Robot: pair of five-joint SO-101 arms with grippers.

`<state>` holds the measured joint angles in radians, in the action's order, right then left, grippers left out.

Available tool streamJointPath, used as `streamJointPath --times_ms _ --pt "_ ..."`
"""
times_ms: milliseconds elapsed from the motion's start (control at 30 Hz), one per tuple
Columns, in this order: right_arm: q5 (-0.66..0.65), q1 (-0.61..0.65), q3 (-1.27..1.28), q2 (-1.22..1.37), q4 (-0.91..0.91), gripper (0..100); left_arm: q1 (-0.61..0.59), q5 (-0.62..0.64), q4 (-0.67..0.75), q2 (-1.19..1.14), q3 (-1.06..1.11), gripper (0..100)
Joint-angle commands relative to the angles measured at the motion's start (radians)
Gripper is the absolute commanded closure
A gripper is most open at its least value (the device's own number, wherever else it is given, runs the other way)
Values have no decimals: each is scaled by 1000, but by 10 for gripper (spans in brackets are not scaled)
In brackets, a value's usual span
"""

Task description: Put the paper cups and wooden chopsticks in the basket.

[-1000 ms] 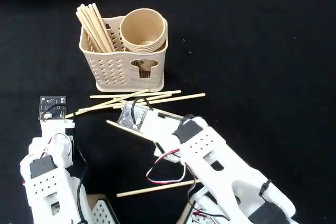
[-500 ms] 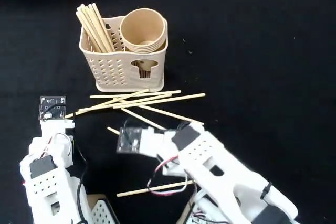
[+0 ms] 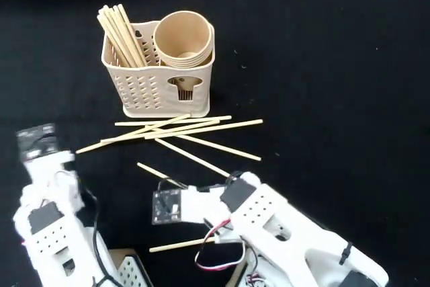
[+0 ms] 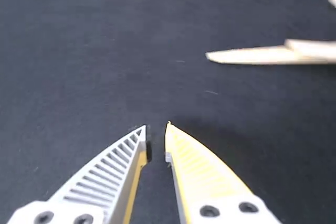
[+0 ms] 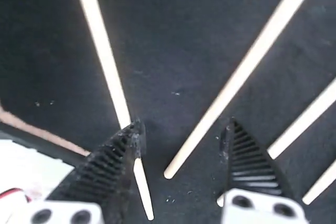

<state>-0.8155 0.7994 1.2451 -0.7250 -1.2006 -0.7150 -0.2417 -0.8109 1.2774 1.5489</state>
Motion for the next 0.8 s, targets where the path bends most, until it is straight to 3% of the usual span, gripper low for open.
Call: streamJointPath --times_ms 0,233,367,633,767 --pt "-8 68 -1 -19 -5 751 -28 46 32 -5 -48 917" --pt "-8 120 1 -19 -8 751 -22 52 32 -5 -51 917" --pt "-14 130 2 -19 -5 751 -82 98 35 -5 -67 917" --pt "52 311 25 -18 34 751 -67 107 35 -5 -64 917" --pt "57 344 50 -18 72 754 -67 107 35 -3 -64 917"
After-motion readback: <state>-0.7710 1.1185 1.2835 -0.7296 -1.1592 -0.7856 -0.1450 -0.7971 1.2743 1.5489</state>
